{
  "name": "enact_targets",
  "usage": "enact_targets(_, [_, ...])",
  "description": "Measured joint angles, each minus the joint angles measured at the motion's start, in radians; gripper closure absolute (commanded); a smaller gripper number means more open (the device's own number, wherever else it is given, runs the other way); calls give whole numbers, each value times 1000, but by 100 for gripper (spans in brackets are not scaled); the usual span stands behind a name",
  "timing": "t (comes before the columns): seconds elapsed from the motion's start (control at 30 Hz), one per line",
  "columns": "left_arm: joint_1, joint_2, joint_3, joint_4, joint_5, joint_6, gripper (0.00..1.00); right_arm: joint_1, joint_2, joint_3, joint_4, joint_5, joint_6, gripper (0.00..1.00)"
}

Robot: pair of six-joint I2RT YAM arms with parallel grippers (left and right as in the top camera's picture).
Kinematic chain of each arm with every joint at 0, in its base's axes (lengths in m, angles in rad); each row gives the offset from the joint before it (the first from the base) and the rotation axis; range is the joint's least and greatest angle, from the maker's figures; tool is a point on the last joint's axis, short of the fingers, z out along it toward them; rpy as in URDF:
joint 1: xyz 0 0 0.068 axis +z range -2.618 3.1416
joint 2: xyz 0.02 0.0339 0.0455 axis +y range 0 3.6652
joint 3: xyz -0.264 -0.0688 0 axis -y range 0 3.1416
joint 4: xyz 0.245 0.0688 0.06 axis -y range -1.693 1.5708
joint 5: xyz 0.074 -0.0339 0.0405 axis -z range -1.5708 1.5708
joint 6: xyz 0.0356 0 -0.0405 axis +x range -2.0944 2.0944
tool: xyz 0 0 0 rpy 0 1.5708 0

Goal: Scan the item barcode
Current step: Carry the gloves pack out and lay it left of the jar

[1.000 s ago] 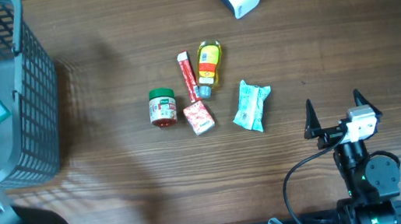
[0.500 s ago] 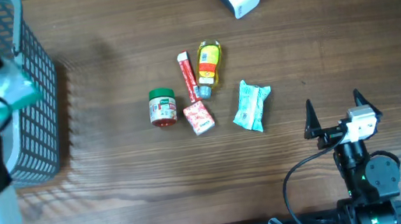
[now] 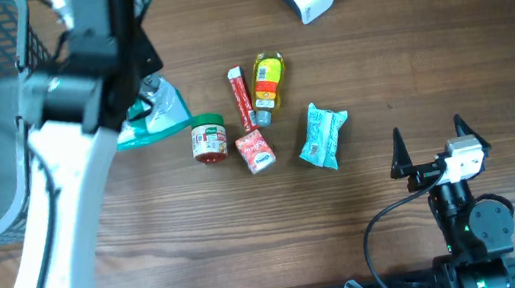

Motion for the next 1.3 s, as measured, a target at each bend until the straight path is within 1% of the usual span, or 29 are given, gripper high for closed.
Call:
enact_targets(0.1, [10, 117, 0, -37, -39, -18, 96, 0, 0, 0, 0, 0, 0, 0])
enact_targets(0.2, [42, 204, -8, -45, -33, -10, 96, 0, 0, 0, 0, 0, 0, 0])
enact_targets(0.3, [55, 222, -45, -2, -21, -3, 96, 0, 0, 0, 0, 0, 0, 0])
enact_targets(0.63, [71, 224, -364, 236, 77, 9, 96, 0, 0, 0, 0, 0, 0, 0])
enact_targets(0.77, [91, 224, -424, 272, 88, 9, 96, 0, 0, 0, 0, 0, 0, 0])
enact_targets(0.8, [99, 224, -425, 273, 94, 9, 88, 0, 0, 0, 0, 0, 0, 0])
enact_targets(0.83, [104, 224, -425, 274, 99, 9, 66, 0, 0, 0, 0, 0, 0, 0])
enact_targets(0.87, [110, 224, -425, 272, 107, 14, 49, 0, 0, 0, 0, 0, 0, 0])
enact_targets(0.9, [115, 224, -425, 269, 115, 16, 20, 0, 0, 0, 0, 0, 0, 0])
enact_targets(0.93, [117, 224, -425, 265, 122, 23, 0, 0, 0, 0, 0, 0, 0, 0])
enact_targets(1.13, [120, 187, -420, 198, 137, 69, 0, 0, 0, 0, 0, 0, 0, 0])
enact_targets(1.23, [120, 91, -390, 163, 138, 78, 0, 0, 0, 0, 0, 0, 0, 0])
enact_targets(1.3, [120, -14, -348, 126, 140, 87, 0, 0, 0, 0, 0, 0, 0, 0])
